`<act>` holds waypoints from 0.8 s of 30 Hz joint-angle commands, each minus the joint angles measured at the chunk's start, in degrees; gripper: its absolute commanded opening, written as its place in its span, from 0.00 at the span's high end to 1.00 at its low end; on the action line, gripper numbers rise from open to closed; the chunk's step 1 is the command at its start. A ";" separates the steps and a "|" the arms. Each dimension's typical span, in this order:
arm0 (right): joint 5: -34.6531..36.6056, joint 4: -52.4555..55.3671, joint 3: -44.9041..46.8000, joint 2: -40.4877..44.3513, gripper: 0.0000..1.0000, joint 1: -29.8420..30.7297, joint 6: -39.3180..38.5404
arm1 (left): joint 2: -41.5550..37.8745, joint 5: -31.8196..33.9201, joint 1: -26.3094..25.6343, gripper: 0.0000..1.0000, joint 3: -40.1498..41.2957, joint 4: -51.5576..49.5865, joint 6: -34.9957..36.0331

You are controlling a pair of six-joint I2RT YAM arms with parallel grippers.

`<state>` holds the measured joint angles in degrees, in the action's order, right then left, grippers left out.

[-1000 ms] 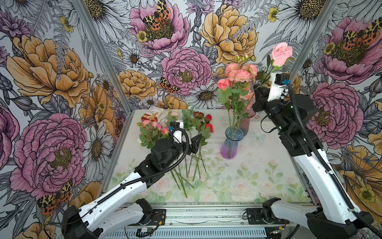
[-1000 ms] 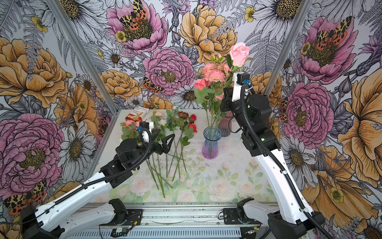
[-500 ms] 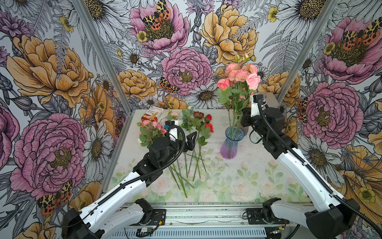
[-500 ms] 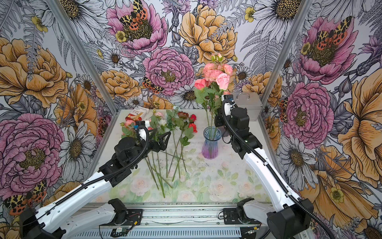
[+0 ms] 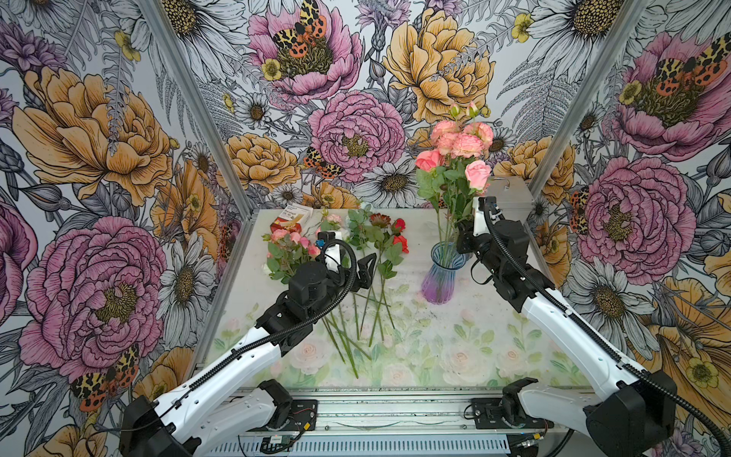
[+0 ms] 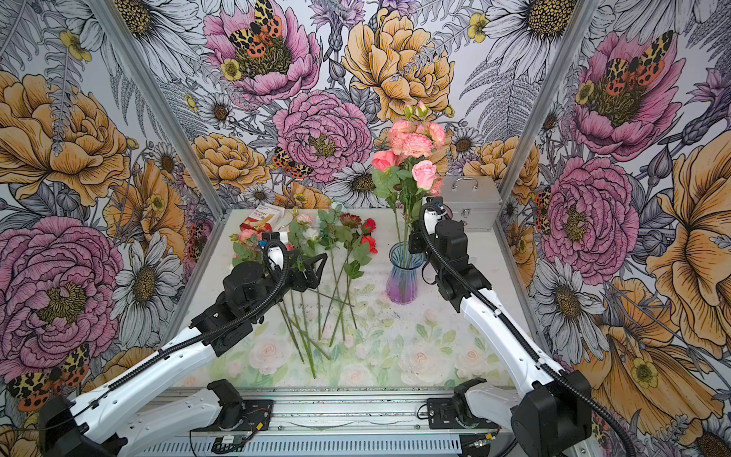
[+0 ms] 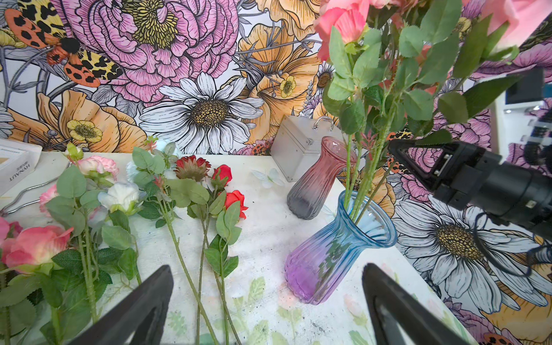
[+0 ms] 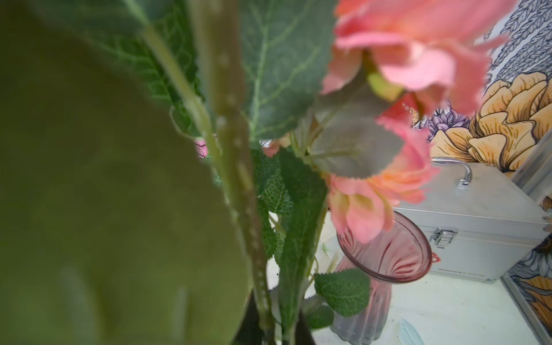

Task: Place the pink flowers into the vase
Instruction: Place the flower in the vase.

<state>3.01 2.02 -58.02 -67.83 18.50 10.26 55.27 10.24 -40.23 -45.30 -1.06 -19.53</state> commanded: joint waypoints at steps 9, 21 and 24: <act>-0.25 -0.20 -1.39 5.02 0.38 0.00 0.22 | 0.89 6.27 -0.62 0.01 -0.56 -2.99 0.06; 0.51 2.23 -0.91 9.41 0.01 0.12 -1.35 | 3.29 9.89 5.62 0.01 -3.83 -14.83 -6.65; 0.74 4.23 -2.06 7.54 0.01 0.21 -1.30 | 2.95 8.57 6.87 0.01 -3.30 -15.61 -7.23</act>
<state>3.07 3.62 -58.39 -58.81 18.50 9.67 58.39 19.92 -34.37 -47.51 -12.34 -24.38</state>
